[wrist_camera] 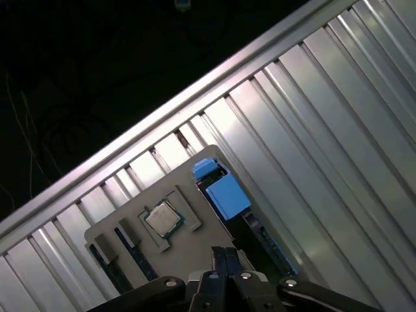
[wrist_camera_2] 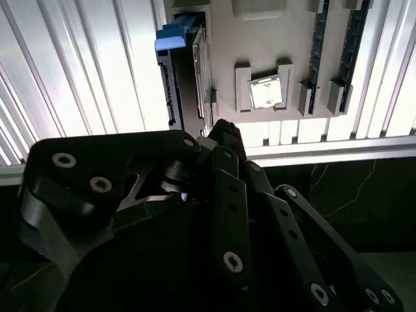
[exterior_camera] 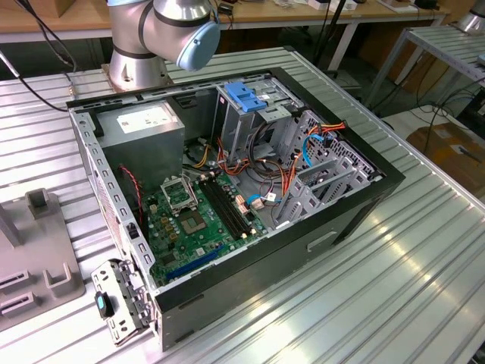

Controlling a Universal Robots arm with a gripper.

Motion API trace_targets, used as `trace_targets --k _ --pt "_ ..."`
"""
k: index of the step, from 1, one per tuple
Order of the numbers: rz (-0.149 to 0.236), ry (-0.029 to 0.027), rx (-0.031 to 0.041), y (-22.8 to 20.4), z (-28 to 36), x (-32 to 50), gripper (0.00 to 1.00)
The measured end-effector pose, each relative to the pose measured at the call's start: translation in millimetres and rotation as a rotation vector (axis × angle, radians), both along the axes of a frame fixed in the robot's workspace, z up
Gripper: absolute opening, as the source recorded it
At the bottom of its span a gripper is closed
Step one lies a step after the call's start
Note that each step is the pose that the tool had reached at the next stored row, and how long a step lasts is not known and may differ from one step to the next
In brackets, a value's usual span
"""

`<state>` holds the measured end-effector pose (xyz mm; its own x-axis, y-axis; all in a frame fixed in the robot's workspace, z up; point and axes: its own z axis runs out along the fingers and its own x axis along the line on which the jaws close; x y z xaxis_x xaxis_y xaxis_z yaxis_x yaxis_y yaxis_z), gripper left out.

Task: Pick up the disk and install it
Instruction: 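Pick up the disk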

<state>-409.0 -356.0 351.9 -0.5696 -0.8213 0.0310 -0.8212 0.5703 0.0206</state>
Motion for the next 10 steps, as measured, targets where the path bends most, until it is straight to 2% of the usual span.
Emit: trace_targets --k 5,6,10 --pt "0.091 -0.0001 0.0000 0.0 -0.6 0.0 0.11" --pt "0.120 -0.0007 0.0000 0.1 -1.0 0.0 0.11" --pt "0.180 -0.0032 -0.0002 1.7 -1.7 0.0 0.11"
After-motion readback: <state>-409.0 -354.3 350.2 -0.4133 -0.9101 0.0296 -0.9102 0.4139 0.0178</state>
